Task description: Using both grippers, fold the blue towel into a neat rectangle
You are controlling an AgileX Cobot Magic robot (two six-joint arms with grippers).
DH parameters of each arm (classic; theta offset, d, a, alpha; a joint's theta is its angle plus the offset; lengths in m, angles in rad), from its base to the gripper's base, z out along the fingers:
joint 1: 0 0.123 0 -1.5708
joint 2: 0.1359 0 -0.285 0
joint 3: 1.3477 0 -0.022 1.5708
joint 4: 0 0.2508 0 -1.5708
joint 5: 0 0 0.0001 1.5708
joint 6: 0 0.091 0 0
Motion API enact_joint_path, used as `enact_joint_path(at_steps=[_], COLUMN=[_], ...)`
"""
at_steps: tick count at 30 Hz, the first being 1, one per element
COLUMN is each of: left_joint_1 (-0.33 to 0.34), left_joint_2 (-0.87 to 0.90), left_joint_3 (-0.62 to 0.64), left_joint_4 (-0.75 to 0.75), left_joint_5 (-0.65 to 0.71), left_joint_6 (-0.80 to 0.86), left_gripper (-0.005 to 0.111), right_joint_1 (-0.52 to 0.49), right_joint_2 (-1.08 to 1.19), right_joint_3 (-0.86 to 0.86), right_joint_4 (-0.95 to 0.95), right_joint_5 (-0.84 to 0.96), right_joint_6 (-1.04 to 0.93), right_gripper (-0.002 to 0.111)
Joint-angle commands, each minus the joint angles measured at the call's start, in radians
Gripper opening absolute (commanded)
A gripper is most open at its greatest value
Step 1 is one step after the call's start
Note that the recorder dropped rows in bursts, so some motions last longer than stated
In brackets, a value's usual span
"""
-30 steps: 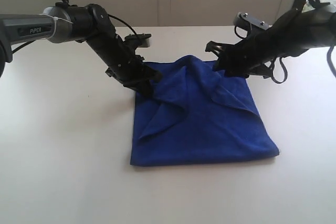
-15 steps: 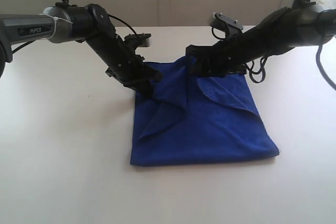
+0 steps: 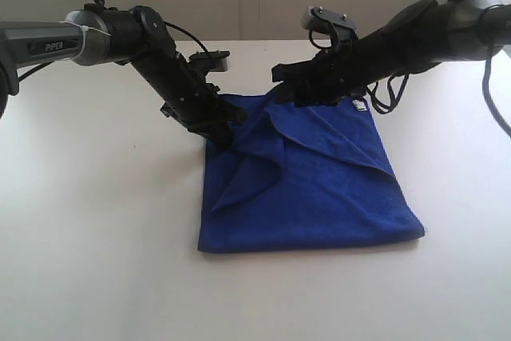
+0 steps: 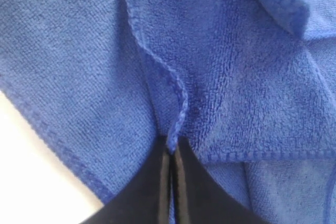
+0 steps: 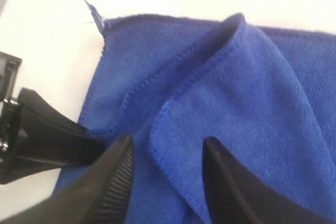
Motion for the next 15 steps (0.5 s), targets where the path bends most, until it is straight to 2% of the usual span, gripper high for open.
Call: enact_joint_path(at_steps=[1,5,15], left_joint_1=[0.001,0.001,0.001], left_joint_2=[-0.004,-0.004,0.011], left_joint_3=[-0.001,-0.001,-0.001], left_joint_4=[-0.01,-0.012,0.001], left_joint_5=[0.015,0.015,0.048], left_joint_6=[-0.027,-0.027,-0.024], left_gripper=[0.0,0.0,0.0], right_joint_1=[0.033,0.076,0.094], right_joint_2=[-0.021,-0.015,0.036], right_joint_3=[-0.024,-0.024,-0.026], right_joint_4=[-0.018,-0.121,-0.102], right_joint_5=[-0.049,-0.109,-0.13], right_joint_6=[-0.045,-0.033,0.009], right_gripper=[0.046,0.046,0.046])
